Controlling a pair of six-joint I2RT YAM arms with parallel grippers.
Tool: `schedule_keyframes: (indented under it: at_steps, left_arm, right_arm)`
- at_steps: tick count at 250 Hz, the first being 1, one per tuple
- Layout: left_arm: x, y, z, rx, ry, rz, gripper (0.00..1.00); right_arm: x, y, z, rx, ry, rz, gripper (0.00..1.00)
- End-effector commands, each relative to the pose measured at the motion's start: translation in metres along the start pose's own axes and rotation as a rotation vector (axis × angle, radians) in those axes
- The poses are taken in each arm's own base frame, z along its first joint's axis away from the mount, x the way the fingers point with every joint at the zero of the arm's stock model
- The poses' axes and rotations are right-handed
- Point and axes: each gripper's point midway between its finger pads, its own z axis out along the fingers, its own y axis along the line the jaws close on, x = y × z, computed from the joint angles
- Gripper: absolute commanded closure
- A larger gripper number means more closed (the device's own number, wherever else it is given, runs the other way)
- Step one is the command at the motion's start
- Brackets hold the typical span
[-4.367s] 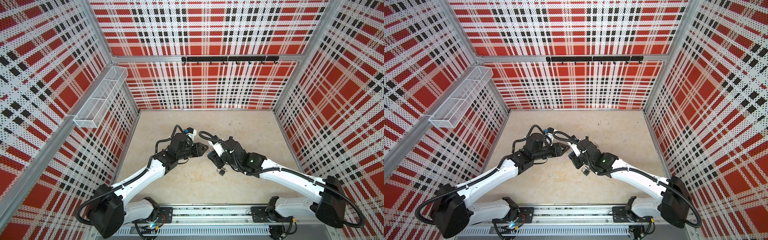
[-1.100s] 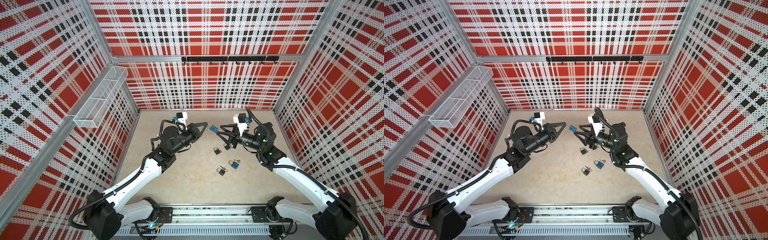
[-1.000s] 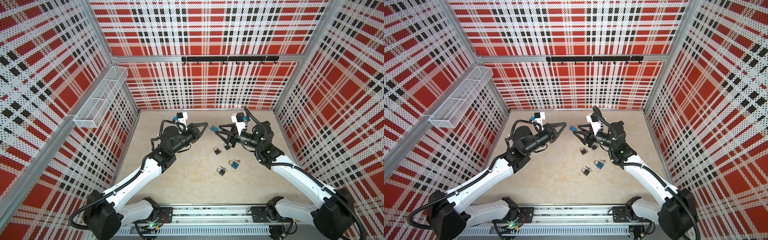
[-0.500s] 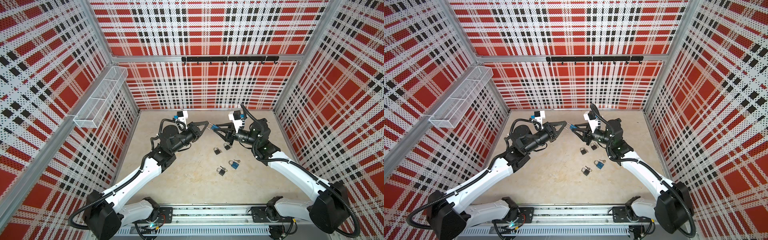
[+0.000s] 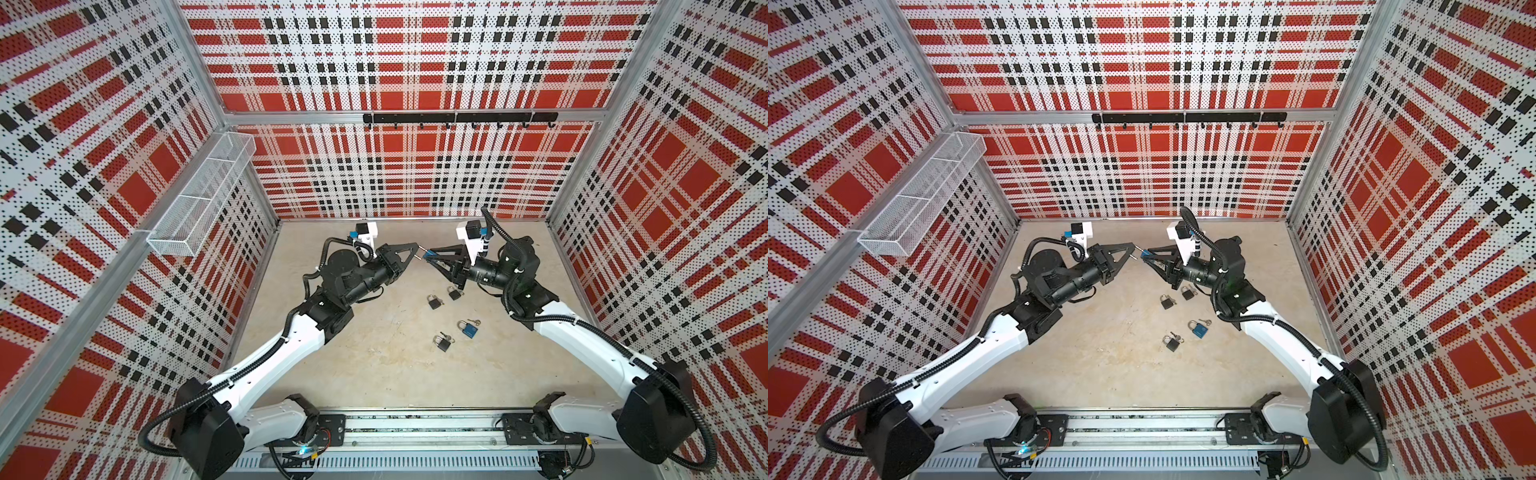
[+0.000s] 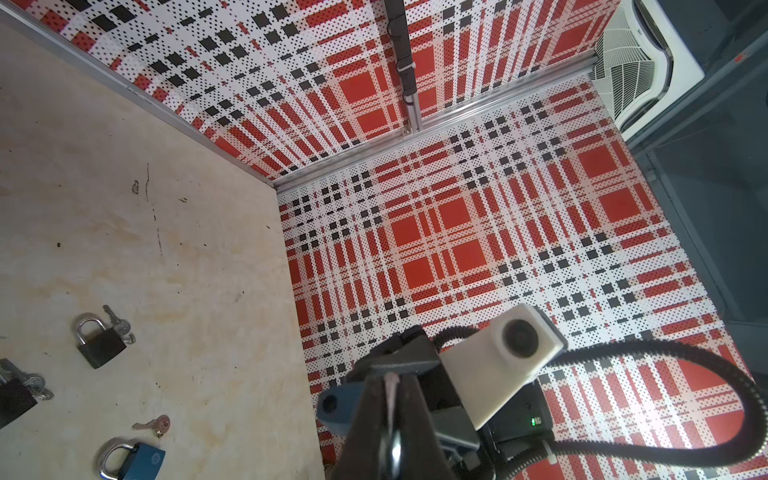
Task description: Lock with the key
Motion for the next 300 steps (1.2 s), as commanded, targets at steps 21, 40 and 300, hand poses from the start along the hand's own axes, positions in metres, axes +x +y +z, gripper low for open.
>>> schedule_keyframes:
  at_steps: [21,40,300]
  left_arm:
    - [-0.007,-0.033,-0.001,0.096,-0.014,0.004,1.00]
    - [-0.007,-0.033,-0.001,0.095,-0.014,0.004,1.00]
    - [-0.001,-0.007,-0.050,-0.043,0.163,0.332,0.59]
  right_arm:
    - [-0.021,0.002,0.003,-0.011,-0.052,-0.039,0.84]
    - [-0.022,0.002,0.003,-0.011,-0.054,-0.038,0.92]
    - [-0.013,0.027,-0.006,-0.255,0.049,0.368,1.00]
